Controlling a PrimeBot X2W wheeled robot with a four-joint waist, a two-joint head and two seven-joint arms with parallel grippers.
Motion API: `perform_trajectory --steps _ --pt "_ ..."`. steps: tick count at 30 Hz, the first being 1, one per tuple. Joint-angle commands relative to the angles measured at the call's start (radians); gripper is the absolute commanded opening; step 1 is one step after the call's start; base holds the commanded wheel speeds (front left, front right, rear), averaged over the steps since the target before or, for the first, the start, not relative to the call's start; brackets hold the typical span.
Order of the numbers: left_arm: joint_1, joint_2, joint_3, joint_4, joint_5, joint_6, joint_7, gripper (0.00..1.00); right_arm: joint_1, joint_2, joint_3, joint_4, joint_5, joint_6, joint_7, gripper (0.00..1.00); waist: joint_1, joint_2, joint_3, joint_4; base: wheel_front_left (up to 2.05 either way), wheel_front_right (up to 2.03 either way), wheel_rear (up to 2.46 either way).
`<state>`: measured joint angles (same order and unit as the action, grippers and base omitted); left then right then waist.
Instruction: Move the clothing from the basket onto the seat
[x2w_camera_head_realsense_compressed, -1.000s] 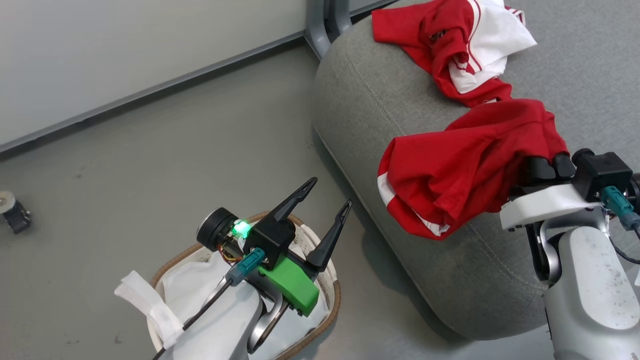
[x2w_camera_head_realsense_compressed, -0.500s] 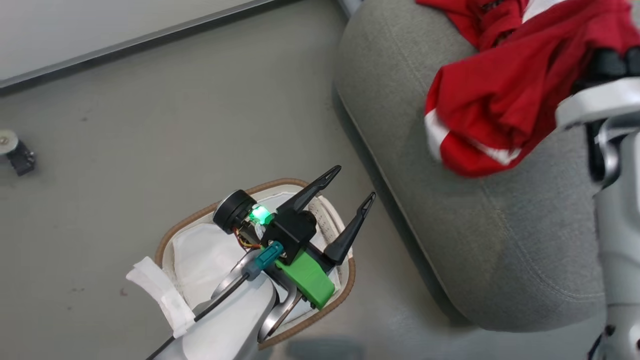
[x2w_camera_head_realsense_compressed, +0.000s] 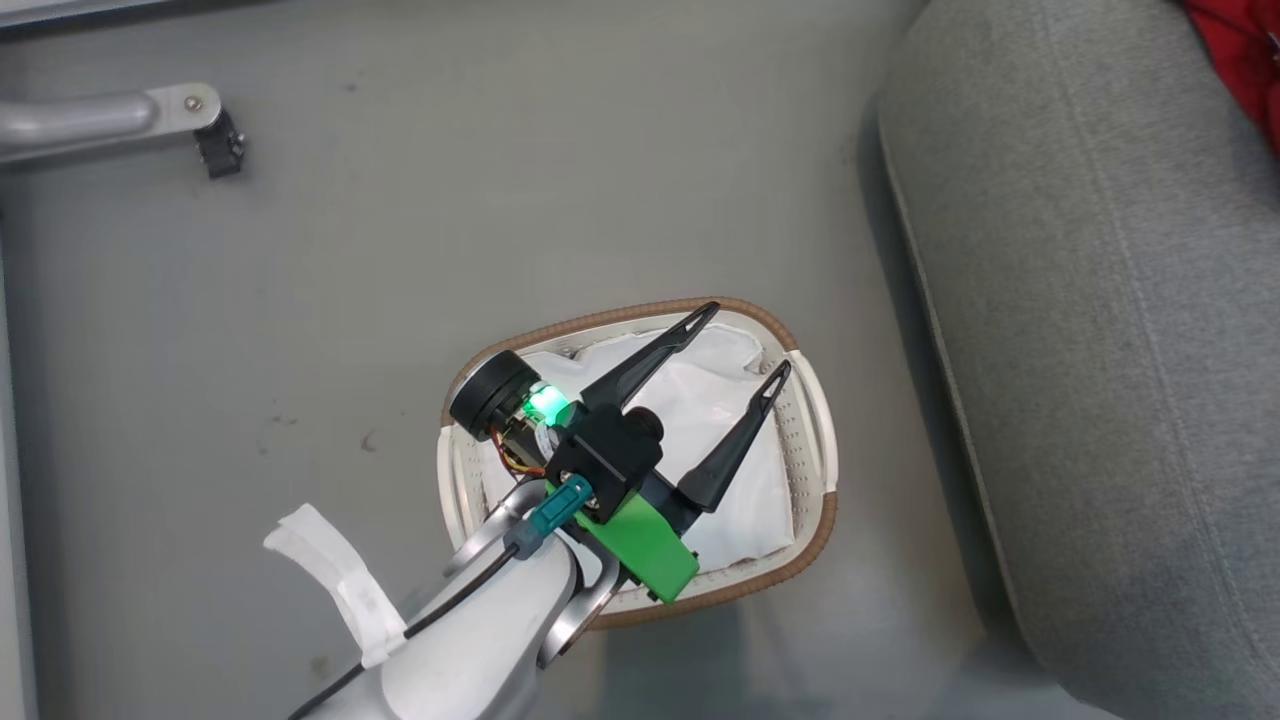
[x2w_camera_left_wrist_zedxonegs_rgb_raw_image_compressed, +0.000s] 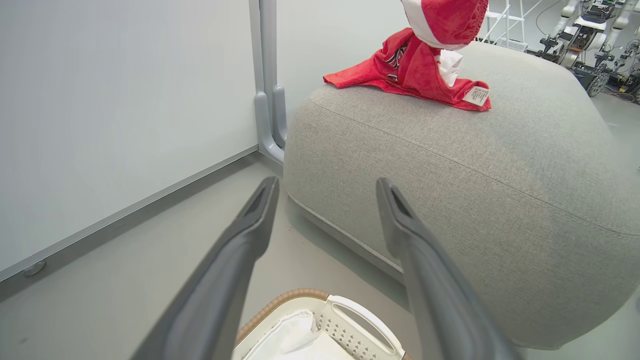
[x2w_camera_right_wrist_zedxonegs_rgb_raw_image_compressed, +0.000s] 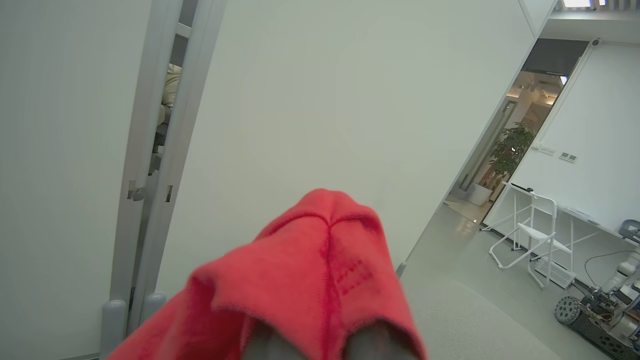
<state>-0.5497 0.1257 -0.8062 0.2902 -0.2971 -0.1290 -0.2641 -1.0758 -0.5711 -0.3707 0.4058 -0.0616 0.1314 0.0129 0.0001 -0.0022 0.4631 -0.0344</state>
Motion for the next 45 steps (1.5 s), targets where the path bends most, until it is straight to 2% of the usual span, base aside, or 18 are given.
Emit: perform_trajectory --steps 1,8,16,17,18,19,20,26,34,40,45 --pt "-0.028 -0.006 0.001 -0.008 0.010 -0.003 0.000 1.00 0.015 -0.012 -0.019 0.026 -0.009 -0.001 0.004 0.00 -0.0001 0.0022 0.093 0.093 0.00 0.00 0.00" --pt "-0.035 -0.011 0.002 -0.023 0.025 -0.003 0.000 1.00 0.131 0.026 -0.145 0.196 -0.048 -0.001 -0.046 0.00 -0.0001 0.0022 0.145 0.114 0.00 0.00 0.00" --pt "-0.039 0.009 0.019 -0.015 0.028 -0.003 0.000 1.00 0.177 0.092 -0.194 0.341 -0.098 -0.001 -0.150 0.00 -0.0001 0.0022 0.155 0.068 0.00 0.00 0.00" --pt "-0.039 0.012 0.019 -0.013 0.028 -0.003 0.000 1.00 0.175 0.100 -0.196 0.352 -0.102 -0.001 -0.160 0.06 -0.0001 0.0022 0.153 0.062 0.00 0.00 0.00" --pt "-0.038 0.015 0.021 -0.012 0.027 -0.003 0.000 1.00 0.170 0.110 -0.199 0.361 -0.103 -0.001 -0.177 0.27 -0.0001 0.0022 0.150 0.052 0.00 0.00 0.00" --pt "-0.037 0.018 0.022 -0.011 0.025 -0.003 0.000 1.00 0.168 0.118 -0.197 0.367 -0.105 -0.001 -0.191 0.42 -0.0001 0.0022 0.148 0.045 0.00 0.00 0.00" --pt "-0.036 0.020 0.022 -0.009 0.025 -0.003 0.000 1.00 0.167 0.124 -0.192 0.372 -0.108 -0.001 -0.205 1.00 -0.0001 0.0022 0.143 0.036 0.00 0.00 0.00" --pt "-0.027 0.034 0.029 -0.001 0.015 -0.003 0.000 1.00 0.200 0.167 -0.145 0.386 -0.094 -0.001 -0.248 1.00 -0.0001 0.0022 0.111 -0.013 0.00 0.00 0.00" --pt "0.004 0.029 0.064 0.013 -0.001 -0.003 0.000 1.00 0.318 0.226 -0.066 0.322 -0.030 -0.001 -0.275 1.00 -0.0001 0.0022 0.036 -0.061 0.00 0.00 0.00" --pt "0.039 0.008 0.120 0.024 -0.021 -0.003 0.000 1.00 0.399 0.243 -0.006 0.270 0.010 -0.001 -0.277 1.00 -0.0001 0.0022 -0.045 -0.067 0.00 0.00 0.00" --pt "0.084 -0.020 0.194 0.030 -0.037 0.001 0.000 1.00 0.436 0.240 0.039 0.232 0.028 -0.001 -0.261 1.00 -0.0001 0.0022 -0.129 -0.045 0.00 0.00 0.00"
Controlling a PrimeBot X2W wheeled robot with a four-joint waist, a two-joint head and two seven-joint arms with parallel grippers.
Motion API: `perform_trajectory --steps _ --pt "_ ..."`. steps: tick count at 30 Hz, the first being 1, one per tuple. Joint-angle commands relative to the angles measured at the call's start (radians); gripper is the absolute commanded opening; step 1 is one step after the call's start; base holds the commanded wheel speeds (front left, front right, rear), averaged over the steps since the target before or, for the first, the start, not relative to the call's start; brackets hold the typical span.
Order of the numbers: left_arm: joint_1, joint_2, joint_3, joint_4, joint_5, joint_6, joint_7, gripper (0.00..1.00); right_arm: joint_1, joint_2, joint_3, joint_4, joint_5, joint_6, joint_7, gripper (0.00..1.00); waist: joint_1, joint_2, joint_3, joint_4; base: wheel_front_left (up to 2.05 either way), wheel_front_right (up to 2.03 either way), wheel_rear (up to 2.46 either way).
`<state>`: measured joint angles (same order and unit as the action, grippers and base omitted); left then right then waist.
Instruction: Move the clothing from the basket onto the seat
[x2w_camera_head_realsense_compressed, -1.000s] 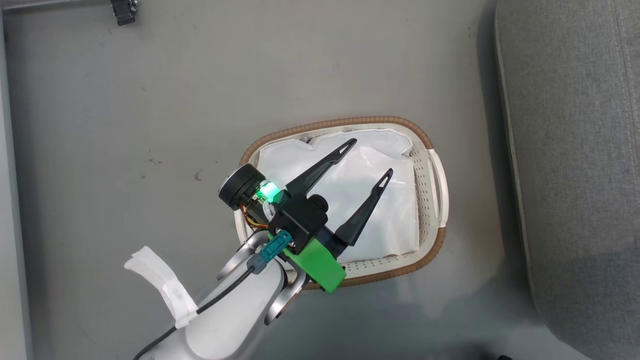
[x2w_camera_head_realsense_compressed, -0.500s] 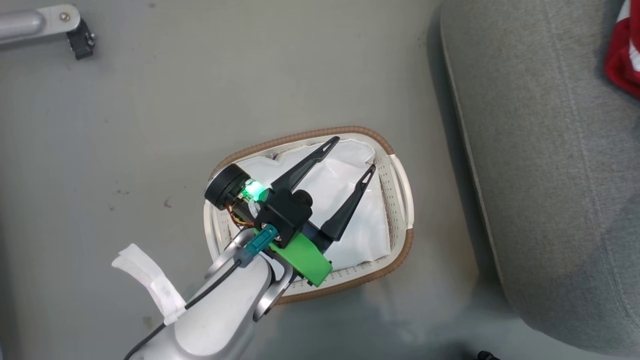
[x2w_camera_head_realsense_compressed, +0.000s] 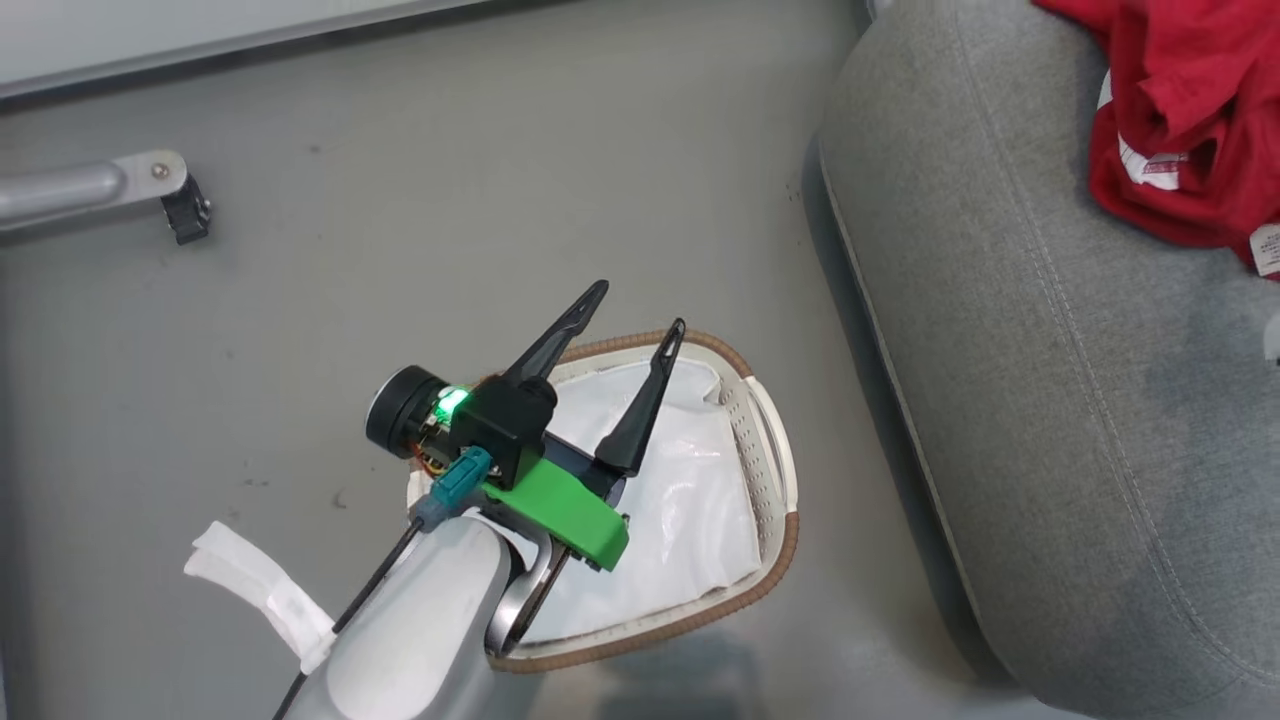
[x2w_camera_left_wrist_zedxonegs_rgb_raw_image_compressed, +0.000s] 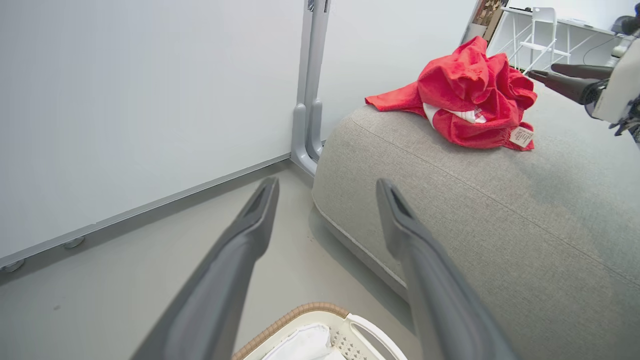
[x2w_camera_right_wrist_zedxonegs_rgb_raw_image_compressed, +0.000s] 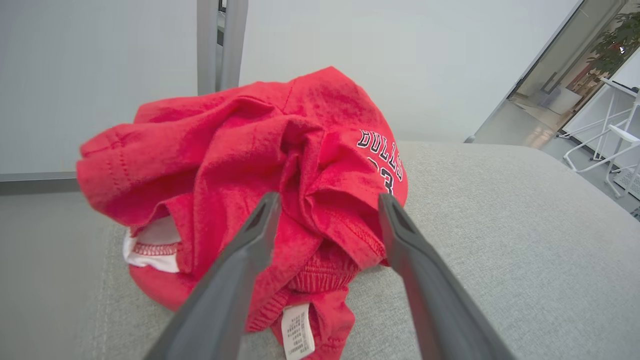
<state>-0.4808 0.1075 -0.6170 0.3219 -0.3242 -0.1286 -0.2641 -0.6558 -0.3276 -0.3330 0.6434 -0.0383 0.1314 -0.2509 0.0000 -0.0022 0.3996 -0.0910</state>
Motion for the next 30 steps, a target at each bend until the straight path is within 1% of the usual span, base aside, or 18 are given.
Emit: perform_trajectory --steps 1,5,9,15,22,26,30 --pt "0.025 -0.007 0.021 -0.004 -0.010 0.003 0.000 1.00 0.018 -0.003 0.009 -0.014 0.006 -0.001 0.007 1.00 0.0000 0.0022 -0.079 0.017 0.00 0.00 0.00" --pt "0.072 -0.029 0.095 -0.023 -0.019 0.007 0.000 1.00 0.030 -0.009 0.041 -0.046 0.020 -0.001 0.025 1.00 0.0000 0.0022 -0.143 0.049 0.00 0.00 0.00" --pt "0.113 -0.044 0.161 -0.031 -0.011 0.014 0.000 1.00 0.045 0.013 0.070 -0.073 0.033 -0.001 0.035 1.00 0.0000 0.0022 -0.202 0.085 0.00 0.00 0.00" --pt "0.179 -0.051 0.266 -0.031 -0.003 0.027 0.000 1.00 0.081 0.092 0.121 -0.106 0.040 -0.001 0.008 1.00 0.0000 0.0022 -0.266 0.129 0.00 0.00 0.00" --pt "0.257 -0.055 0.383 -0.013 0.006 0.033 0.000 1.00 0.158 0.207 0.186 -0.131 0.064 -0.001 -0.013 1.00 0.0000 0.0022 -0.317 0.171 0.00 0.00 0.00" --pt "0.298 -0.056 0.444 -0.007 0.017 0.030 0.000 1.00 0.221 0.250 0.212 -0.168 0.078 -0.001 -0.015 1.00 0.0000 0.0022 -0.329 0.188 0.00 0.00 0.00" --pt "0.340 -0.056 0.493 -0.002 0.024 0.025 0.000 1.00 0.299 0.270 0.221 -0.217 0.106 -0.001 -0.015 1.00 0.0000 0.0022 -0.342 0.199 0.00 0.00 0.00"
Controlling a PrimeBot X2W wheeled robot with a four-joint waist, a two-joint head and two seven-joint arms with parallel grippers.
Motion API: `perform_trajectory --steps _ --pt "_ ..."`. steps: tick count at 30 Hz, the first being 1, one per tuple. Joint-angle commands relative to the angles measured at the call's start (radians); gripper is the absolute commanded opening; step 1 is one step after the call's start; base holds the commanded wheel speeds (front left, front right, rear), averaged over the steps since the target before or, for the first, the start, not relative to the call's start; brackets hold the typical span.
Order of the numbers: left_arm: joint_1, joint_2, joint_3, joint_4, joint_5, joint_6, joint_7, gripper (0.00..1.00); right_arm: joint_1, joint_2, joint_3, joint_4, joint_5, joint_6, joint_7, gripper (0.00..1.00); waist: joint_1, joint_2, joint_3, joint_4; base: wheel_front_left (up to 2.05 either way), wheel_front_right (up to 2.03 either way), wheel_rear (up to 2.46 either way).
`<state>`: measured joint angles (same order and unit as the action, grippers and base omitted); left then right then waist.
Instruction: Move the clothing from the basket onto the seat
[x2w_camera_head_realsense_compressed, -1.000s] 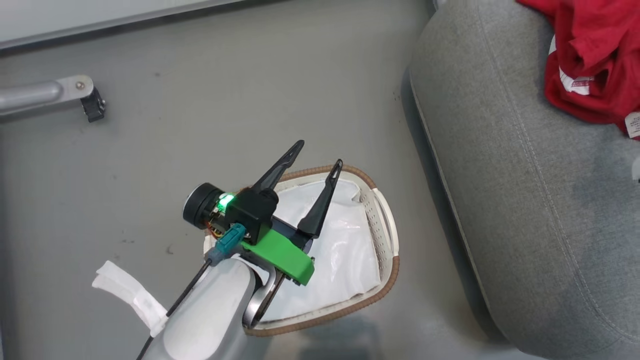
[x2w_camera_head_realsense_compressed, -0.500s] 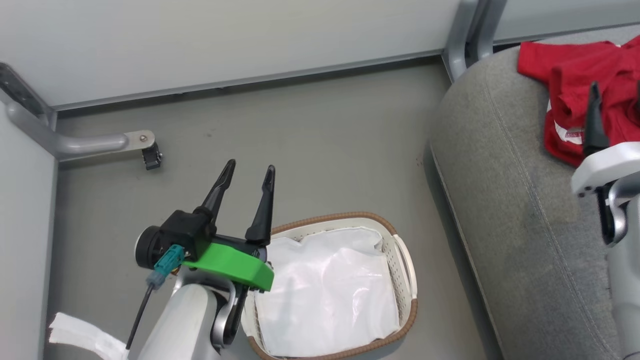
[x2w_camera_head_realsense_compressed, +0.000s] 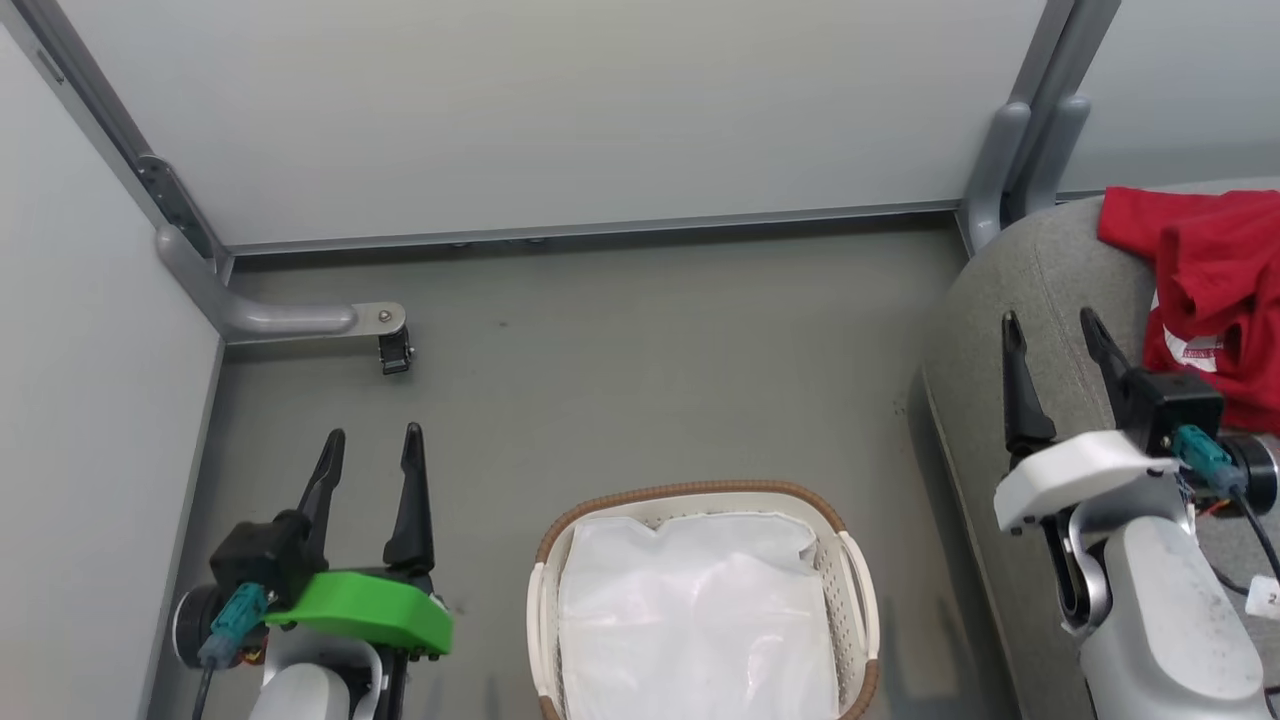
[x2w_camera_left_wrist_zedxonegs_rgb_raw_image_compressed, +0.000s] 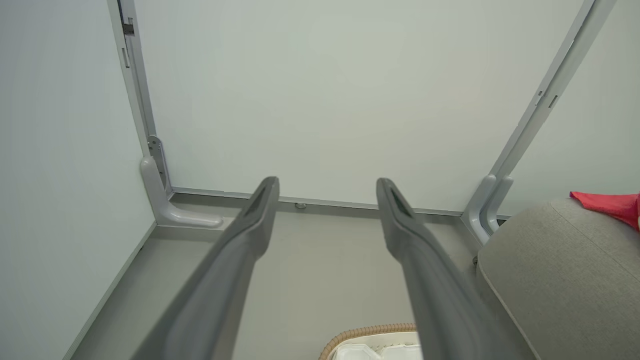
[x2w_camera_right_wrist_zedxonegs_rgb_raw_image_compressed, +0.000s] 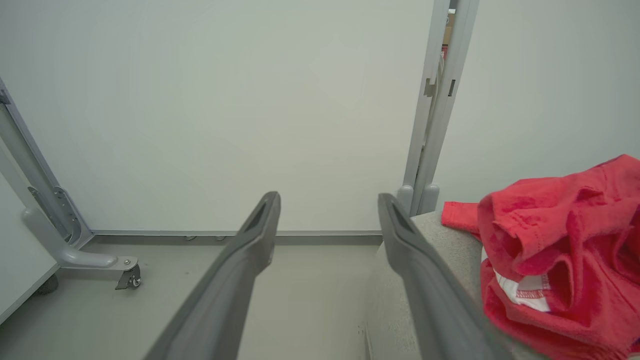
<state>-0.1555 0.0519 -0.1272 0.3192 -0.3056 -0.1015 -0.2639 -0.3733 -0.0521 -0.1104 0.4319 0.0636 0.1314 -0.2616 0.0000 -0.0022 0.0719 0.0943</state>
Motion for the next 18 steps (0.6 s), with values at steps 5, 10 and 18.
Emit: perform_trajectory --steps 5,10,18 --pt "0.067 -0.001 0.048 -0.006 0.011 -0.009 0.000 1.00 0.114 0.000 0.037 -0.079 0.053 -0.001 -0.005 1.00 0.0000 0.0022 -0.027 0.018 0.00 0.00 0.00" --pt "0.121 -0.001 0.070 -0.014 0.008 -0.013 0.000 1.00 0.197 0.000 0.070 -0.141 0.076 -0.001 -0.005 1.00 0.0000 0.0022 -0.042 0.011 0.00 0.00 0.00" --pt "0.159 -0.001 0.071 -0.020 0.004 -0.019 0.000 1.00 0.294 0.000 0.092 -0.190 0.106 -0.001 -0.005 1.00 0.0000 0.0022 -0.062 0.000 0.00 0.00 0.00"
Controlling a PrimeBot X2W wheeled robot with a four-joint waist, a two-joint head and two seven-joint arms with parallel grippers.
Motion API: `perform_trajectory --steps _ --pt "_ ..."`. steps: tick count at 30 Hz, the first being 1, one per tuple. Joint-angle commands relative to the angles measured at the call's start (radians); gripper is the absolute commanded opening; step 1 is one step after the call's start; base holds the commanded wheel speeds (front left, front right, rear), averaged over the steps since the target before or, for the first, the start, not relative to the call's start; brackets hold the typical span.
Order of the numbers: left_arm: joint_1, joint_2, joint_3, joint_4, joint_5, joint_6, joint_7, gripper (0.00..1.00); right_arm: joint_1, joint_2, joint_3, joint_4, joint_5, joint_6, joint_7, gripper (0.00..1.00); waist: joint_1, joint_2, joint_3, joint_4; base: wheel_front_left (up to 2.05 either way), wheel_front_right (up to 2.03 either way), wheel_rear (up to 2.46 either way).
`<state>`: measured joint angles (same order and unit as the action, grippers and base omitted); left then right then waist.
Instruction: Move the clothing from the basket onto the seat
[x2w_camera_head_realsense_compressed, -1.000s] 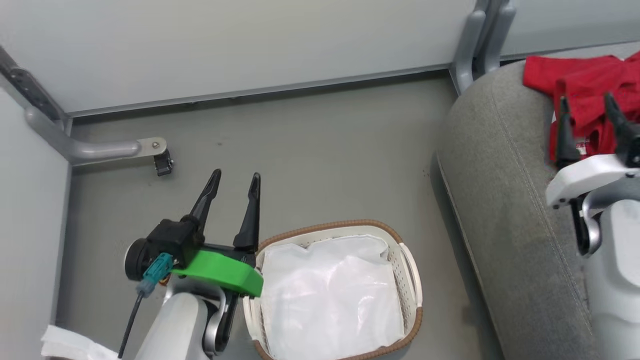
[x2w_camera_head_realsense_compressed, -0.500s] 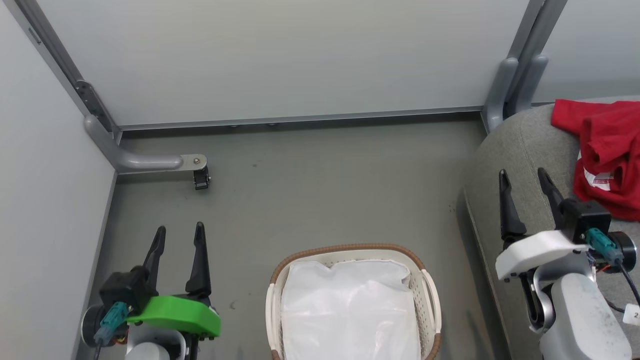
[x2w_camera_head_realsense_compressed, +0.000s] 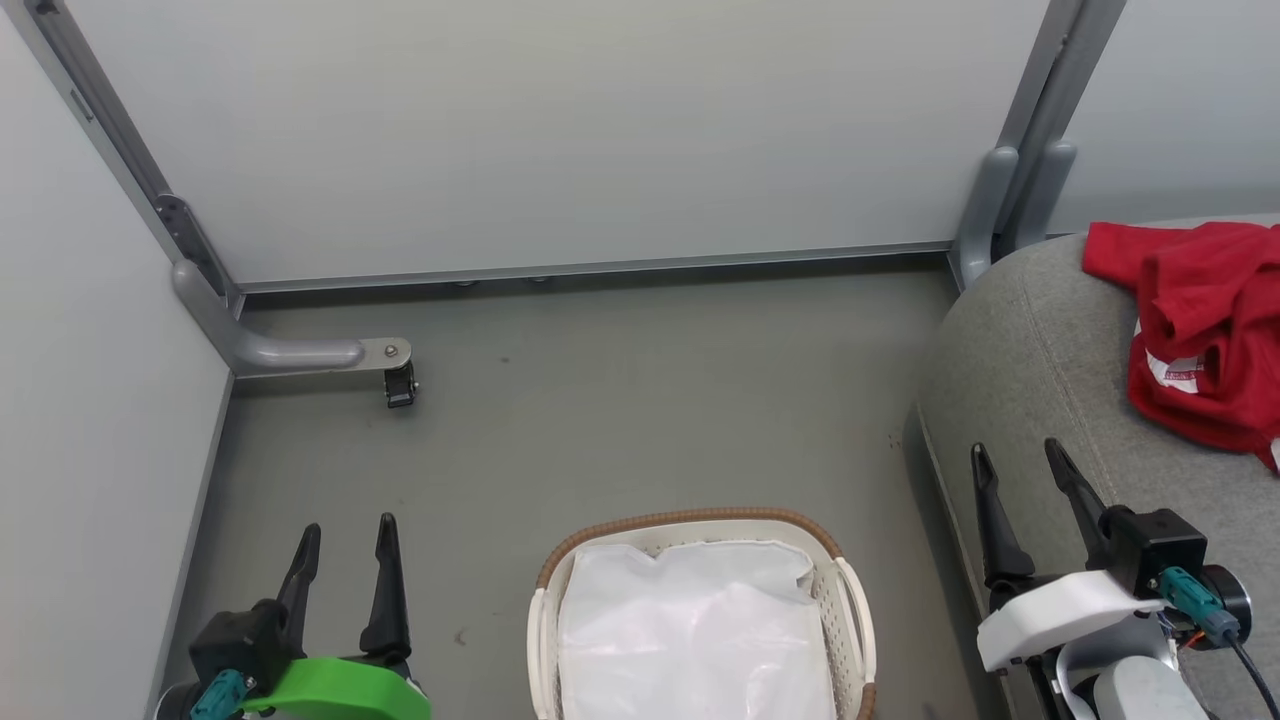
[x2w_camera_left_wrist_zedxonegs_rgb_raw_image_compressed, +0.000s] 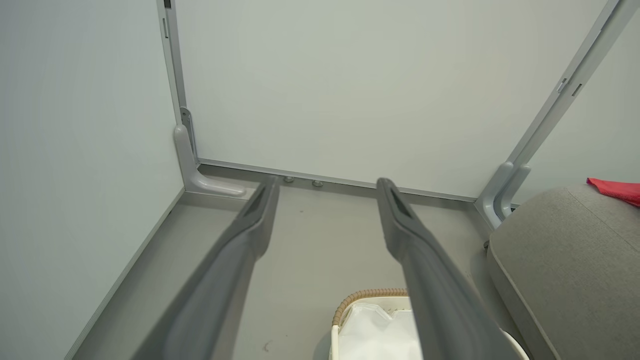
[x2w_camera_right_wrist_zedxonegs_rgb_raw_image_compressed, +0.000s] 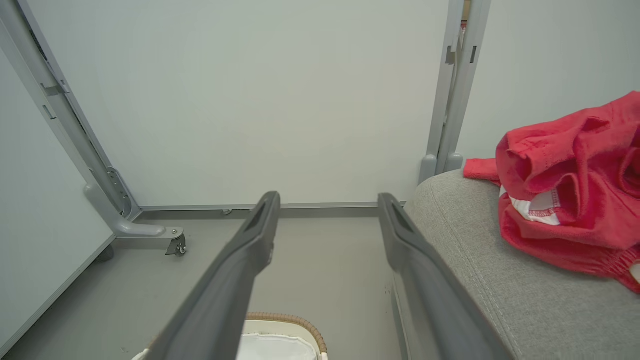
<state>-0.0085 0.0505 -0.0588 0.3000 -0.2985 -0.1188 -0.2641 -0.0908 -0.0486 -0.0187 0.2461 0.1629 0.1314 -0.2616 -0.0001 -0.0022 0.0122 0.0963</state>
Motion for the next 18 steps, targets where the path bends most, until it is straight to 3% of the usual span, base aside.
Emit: perform_trajectory --steps 1,18 --pt "0.015 0.000 0.001 0.000 -0.004 -0.003 0.000 1.00 0.020 -0.004 0.003 -0.007 0.007 -0.001 -0.005 1.00 0.0001 0.0022 -0.005 -0.004 0.00 0.00 0.00" --pt "0.017 0.000 0.001 0.007 -0.009 -0.005 0.000 1.00 0.041 -0.004 0.023 0.008 0.007 -0.001 -0.005 1.00 0.0001 0.0022 -0.014 -0.018 0.00 0.00 0.00"
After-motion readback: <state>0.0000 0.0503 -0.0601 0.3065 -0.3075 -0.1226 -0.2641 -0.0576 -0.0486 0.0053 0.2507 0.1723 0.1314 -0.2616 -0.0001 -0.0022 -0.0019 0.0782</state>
